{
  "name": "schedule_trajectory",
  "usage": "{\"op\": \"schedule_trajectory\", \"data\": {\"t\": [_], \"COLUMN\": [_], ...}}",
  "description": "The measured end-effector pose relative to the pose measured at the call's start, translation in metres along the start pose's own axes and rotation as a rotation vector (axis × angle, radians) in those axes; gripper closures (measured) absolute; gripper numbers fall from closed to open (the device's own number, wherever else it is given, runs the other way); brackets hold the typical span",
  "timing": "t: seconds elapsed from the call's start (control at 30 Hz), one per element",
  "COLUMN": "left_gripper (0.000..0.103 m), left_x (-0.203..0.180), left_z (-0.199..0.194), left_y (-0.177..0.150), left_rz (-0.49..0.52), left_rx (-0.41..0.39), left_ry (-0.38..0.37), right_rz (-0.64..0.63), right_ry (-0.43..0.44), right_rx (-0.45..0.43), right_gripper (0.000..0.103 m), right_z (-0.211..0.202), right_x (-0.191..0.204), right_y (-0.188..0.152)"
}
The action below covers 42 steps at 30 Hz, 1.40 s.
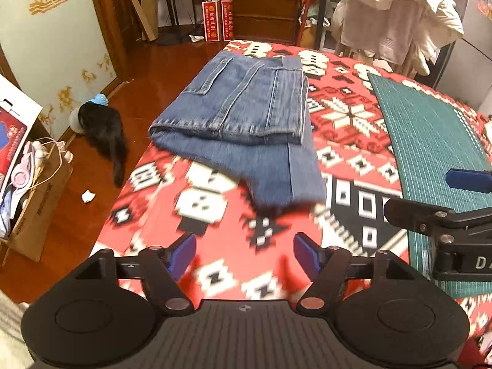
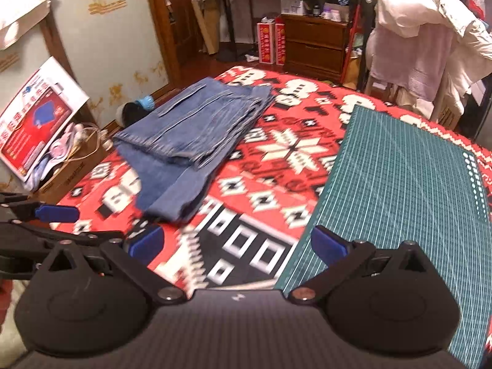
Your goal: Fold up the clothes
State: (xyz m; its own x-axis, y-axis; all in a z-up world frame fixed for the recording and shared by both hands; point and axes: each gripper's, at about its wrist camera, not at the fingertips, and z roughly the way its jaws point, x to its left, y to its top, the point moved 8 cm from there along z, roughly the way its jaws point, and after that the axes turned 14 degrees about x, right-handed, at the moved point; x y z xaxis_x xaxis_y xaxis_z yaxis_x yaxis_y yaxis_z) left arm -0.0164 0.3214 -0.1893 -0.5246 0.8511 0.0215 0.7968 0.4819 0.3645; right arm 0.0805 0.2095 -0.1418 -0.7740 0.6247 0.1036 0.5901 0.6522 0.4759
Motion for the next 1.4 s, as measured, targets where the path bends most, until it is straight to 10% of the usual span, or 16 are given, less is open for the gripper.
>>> {"op": "schedule_trajectory", "data": {"t": [0.83,1.4], "left_gripper": [0.02,0.013], "left_x": [0.018,0.036], "left_z": [-0.106,-0.143], "left_y": [-0.033,-0.028], "left_rz": [-0.016,-0.173], "left_rx": [-0.148,-0.116], "left_ry": [0.244,0.12], "right_rz": [0.134,0.106], "right_ry": [-0.104,-0.167], "right_rx": [-0.067,-0.064], "right_gripper": [0.001,0.0], "right_z": [-0.116,-0.157], "right_x": [0.045,0.061], "right_y": [-0.013,-0.006]}}
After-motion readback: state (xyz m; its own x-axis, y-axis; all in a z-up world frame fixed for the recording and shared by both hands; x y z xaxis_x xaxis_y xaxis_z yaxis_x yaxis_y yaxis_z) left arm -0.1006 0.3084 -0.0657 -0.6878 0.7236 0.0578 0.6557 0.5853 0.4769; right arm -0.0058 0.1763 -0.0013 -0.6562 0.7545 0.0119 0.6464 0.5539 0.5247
